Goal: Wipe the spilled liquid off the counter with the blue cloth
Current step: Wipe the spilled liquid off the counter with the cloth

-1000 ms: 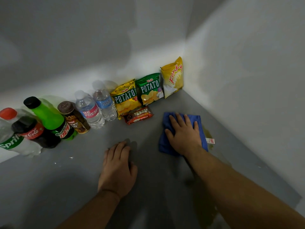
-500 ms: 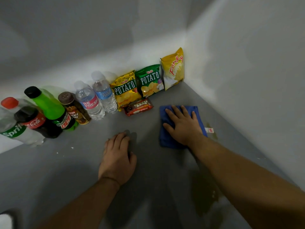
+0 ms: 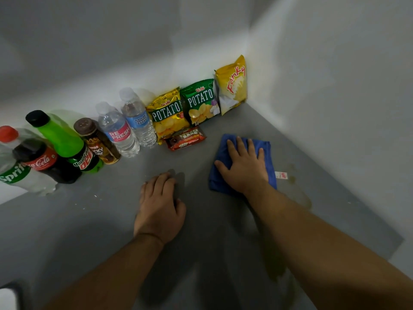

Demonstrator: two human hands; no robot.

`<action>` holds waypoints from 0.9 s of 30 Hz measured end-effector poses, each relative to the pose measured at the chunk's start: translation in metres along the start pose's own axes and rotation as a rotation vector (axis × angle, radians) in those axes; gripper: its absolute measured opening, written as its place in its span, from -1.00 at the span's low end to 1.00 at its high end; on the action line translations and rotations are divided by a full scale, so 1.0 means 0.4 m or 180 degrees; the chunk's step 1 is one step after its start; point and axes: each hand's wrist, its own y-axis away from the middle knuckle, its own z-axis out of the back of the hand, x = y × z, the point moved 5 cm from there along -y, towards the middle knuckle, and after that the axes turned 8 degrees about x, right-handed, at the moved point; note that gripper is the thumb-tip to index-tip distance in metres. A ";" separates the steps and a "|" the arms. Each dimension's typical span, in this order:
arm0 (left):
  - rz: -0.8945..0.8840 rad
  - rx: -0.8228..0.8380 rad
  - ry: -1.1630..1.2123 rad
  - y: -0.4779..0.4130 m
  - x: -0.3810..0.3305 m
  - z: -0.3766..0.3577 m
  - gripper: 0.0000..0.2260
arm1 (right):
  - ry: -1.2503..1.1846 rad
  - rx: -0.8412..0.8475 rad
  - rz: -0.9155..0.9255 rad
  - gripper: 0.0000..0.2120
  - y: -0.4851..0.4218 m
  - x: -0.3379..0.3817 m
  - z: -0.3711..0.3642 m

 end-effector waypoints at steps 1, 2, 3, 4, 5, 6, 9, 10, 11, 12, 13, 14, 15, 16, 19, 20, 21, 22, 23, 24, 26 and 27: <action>-0.0006 0.0003 -0.0016 0.001 0.000 0.000 -0.53 | -0.0012 0.0010 0.0107 -0.18 0.031 0.022 -0.014; -0.0009 0.0008 -0.0033 0.001 -0.001 0.000 -0.51 | -0.0023 0.0042 0.0248 -0.19 0.067 0.042 -0.031; -0.0009 0.0003 -0.0046 0.002 -0.001 0.000 -0.50 | -0.0005 0.0066 0.0408 -0.20 0.107 0.056 -0.048; -0.0012 -0.0011 -0.0049 0.002 -0.002 0.000 -0.50 | 0.0029 0.0064 0.0550 -0.21 0.147 0.059 -0.063; -0.0020 -0.0032 -0.0042 0.003 -0.002 0.001 -0.50 | 0.0043 0.0036 0.0652 -0.22 0.184 0.051 -0.074; -0.0032 -0.0053 -0.0031 0.003 -0.002 0.001 -0.50 | 0.0016 -0.0012 0.0700 -0.23 0.213 0.032 -0.079; -0.0058 -0.0153 -0.0042 0.005 0.002 -0.001 -0.52 | -0.0092 -0.0065 0.0538 -0.23 0.232 -0.028 -0.062; -0.0070 -0.0175 -0.0041 0.006 0.003 -0.003 -0.53 | -0.0089 -0.0019 0.0416 -0.22 0.221 -0.033 -0.055; -0.0082 -0.0183 -0.0032 0.006 0.004 -0.006 -0.55 | -0.0072 0.0021 0.0293 -0.21 0.209 -0.027 -0.051; -0.0087 -0.0174 -0.0020 0.005 0.005 -0.010 -0.55 | -0.0044 0.0045 0.0186 -0.21 0.199 -0.014 -0.051; -0.0085 -0.0161 -0.0013 0.004 0.007 -0.013 -0.55 | -0.0020 0.0057 0.0106 -0.20 0.194 0.004 -0.054; -0.0079 -0.0148 -0.0011 0.002 0.009 -0.016 -0.55 | -0.0008 0.0061 0.0061 -0.19 0.198 0.024 -0.059; -0.0073 -0.0139 -0.0007 0.001 0.010 -0.018 -0.55 | 0.0000 0.0063 0.0056 -0.19 0.211 0.045 -0.067; -0.0070 -0.0135 0.0005 0.001 0.011 -0.019 -0.56 | 0.0009 0.0064 0.0091 -0.19 0.232 0.067 -0.075; -0.0091 -0.0169 0.0035 0.004 0.008 -0.018 -0.60 | -0.0035 0.0039 0.0346 -0.22 0.328 0.128 -0.105; -0.0094 -0.0177 0.0047 0.005 0.007 -0.018 -0.61 | -0.0077 -0.0013 0.0447 -0.24 0.365 0.138 -0.114; -0.0098 -0.0183 0.0069 0.006 0.007 -0.017 -0.62 | -0.0142 -0.0076 0.0535 -0.25 0.399 0.137 -0.122; -0.0111 -0.0196 0.0106 0.008 0.007 -0.016 -0.62 | -0.0209 -0.0120 0.0602 -0.26 0.429 0.125 -0.128; -0.0135 -0.0221 0.0152 0.011 0.008 -0.014 -0.62 | -0.0246 -0.0136 0.0635 -0.26 0.451 0.105 -0.132; -0.0168 -0.0254 0.0195 0.013 0.008 -0.012 -0.62 | -0.0232 -0.0141 0.0619 -0.26 0.461 0.080 -0.132; -0.0258 -0.0322 0.0249 0.020 0.005 -0.007 -0.62 | -0.0126 -0.0125 0.0455 -0.23 0.453 0.037 -0.123; -0.0306 -0.0351 0.0263 0.023 0.004 -0.005 -0.62 | -0.0086 -0.0095 0.0348 -0.22 0.437 0.027 -0.117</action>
